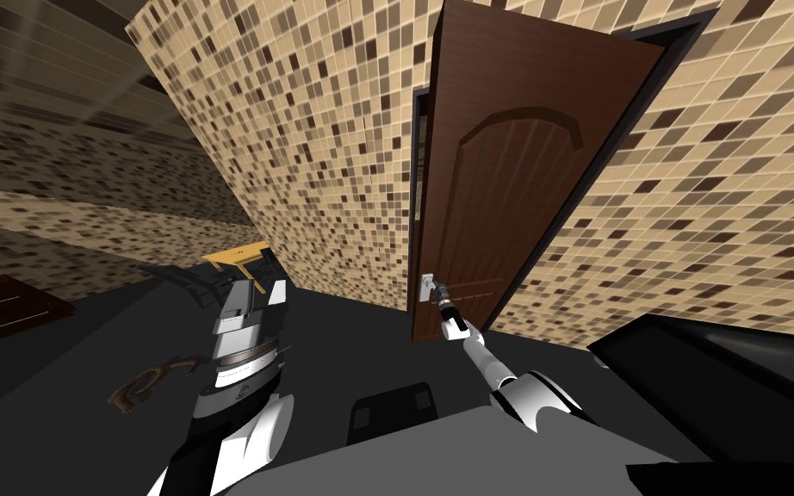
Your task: Pull the door open
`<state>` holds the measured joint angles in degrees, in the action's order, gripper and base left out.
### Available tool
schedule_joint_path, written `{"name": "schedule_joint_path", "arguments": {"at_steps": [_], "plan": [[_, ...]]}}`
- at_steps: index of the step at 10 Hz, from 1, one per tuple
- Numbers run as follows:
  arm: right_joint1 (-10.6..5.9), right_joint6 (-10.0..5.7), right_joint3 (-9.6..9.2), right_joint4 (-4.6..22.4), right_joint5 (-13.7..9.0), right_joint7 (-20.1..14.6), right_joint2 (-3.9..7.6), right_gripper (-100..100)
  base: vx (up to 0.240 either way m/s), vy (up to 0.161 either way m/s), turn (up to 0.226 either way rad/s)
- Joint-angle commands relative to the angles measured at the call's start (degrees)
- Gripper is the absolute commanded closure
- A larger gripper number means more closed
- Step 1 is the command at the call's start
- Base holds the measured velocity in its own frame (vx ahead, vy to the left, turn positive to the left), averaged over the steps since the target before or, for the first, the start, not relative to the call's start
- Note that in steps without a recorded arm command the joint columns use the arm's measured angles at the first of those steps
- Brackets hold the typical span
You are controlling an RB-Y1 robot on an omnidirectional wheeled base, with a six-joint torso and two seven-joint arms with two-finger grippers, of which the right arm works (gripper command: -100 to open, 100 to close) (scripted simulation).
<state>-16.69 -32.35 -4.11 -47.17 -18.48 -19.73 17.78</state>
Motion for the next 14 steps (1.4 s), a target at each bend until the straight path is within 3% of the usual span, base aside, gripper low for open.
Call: {"name": "schedule_joint_path", "arguments": {"at_steps": [1,2,4,7,8,10,13,14], "plan": [[-0.01,-0.13,-0.53,-2.1,-1.1,-1.2,-0.36,100,-0.042,-0.035,0.070],[-0.01,-0.13,-0.53,-2.1,-1.1,-1.2,-0.36,100,-0.012,-0.011,-0.014],[-0.24,0.13,-1.24,-1.9,-5.3,-4.7,-0.12,100,-0.044,-0.036,0.148],[-0.24,0.13,-1.24,-0.8,-5.4,-5.1,-0.12,100,-0.028,-0.017,0.019],[-0.24,0.13,-1.24,-1.9,-5.4,-5.1,-0.12,100,0.001,0.010,-0.032],[-0.24,0.13,-1.24,-1.0,-5.4,-5.1,-0.12,100,0.005,0.003,-0.002],[-0.24,0.13,-1.24,-1.9,-5.4,-5.1,-0.12,100,0.000,-0.002,0.003],[0.10,1.12,-0.82,-0.2,-6.0,-7.3,0.13,100,-0.057,-0.051,0.108]]}}
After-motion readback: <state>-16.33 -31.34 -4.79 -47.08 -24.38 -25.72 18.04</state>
